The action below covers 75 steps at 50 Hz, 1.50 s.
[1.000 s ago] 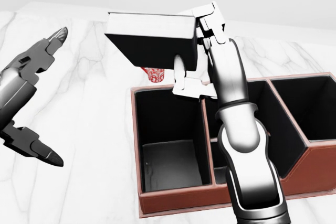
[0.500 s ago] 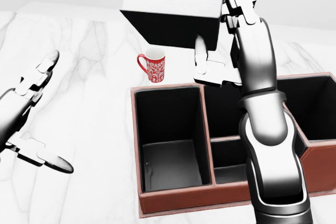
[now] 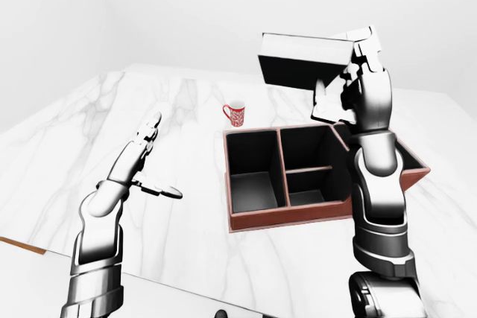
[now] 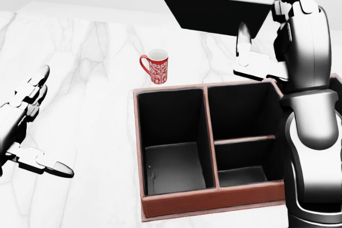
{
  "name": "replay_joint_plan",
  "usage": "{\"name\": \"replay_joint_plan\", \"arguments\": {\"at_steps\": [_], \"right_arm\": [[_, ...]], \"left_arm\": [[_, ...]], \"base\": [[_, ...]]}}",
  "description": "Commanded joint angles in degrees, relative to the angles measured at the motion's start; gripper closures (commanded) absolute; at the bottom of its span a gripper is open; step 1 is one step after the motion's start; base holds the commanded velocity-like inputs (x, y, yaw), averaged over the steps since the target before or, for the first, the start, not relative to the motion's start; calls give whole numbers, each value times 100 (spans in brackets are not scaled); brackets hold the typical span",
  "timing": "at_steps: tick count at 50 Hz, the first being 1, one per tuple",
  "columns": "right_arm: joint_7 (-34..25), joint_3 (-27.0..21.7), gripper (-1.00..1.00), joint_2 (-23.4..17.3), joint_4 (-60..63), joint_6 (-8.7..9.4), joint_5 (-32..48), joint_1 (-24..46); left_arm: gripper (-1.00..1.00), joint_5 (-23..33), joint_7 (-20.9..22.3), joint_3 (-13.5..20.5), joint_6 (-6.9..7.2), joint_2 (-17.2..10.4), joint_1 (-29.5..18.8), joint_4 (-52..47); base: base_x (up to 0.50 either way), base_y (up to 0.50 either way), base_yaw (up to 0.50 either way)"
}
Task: Pick up the book and place it in the right compartment of the caddy.
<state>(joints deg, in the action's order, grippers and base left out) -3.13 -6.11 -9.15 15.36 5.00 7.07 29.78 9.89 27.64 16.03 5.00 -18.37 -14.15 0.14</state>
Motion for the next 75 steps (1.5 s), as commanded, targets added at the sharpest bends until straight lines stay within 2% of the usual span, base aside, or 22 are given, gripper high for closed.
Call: {"name": "replay_joint_plan", "arguments": {"at_steps": [1,17,28,47,56,65,67,75], "right_arm": [[135,-533,100,-419,98,0,-341,-193],[179,-1098,100,-910,176,0,-783,-550],[153,-1730,100,-1241,6,0,-1125,-1039],[120,-2256,100,-1546,38,0,-1417,-1318],[108,-2322,100,-1441,-259,0,-1473,-1590],[47,-2334,100,-1455,60,0,-1460,-1625],[-3,-2335,100,-1331,-191,0,-1397,-1775],[-30,-2325,100,-1264,-405,0,-1345,-1888]], "left_arm": [[-100,-25,-81,-26,0,38,58,33],[-100,-140,-138,2,0,109,142,-61],[-100,-165,-132,20,0,81,146,-131],[-100,-163,-106,36,0,66,117,-240],[-100,-151,-106,30,0,80,132,-309],[-100,-142,-97,31,0,79,123,-372],[-100,-138,-92,35,0,75,120,-382],[-100,-131,-109,13,0,90,103,-344]], "base": [[0,0,0],[0,0,0],[0,0,0],[0,0,0],[0,0,0],[0,0,0],[0,0,0],[0,0,0]]}}
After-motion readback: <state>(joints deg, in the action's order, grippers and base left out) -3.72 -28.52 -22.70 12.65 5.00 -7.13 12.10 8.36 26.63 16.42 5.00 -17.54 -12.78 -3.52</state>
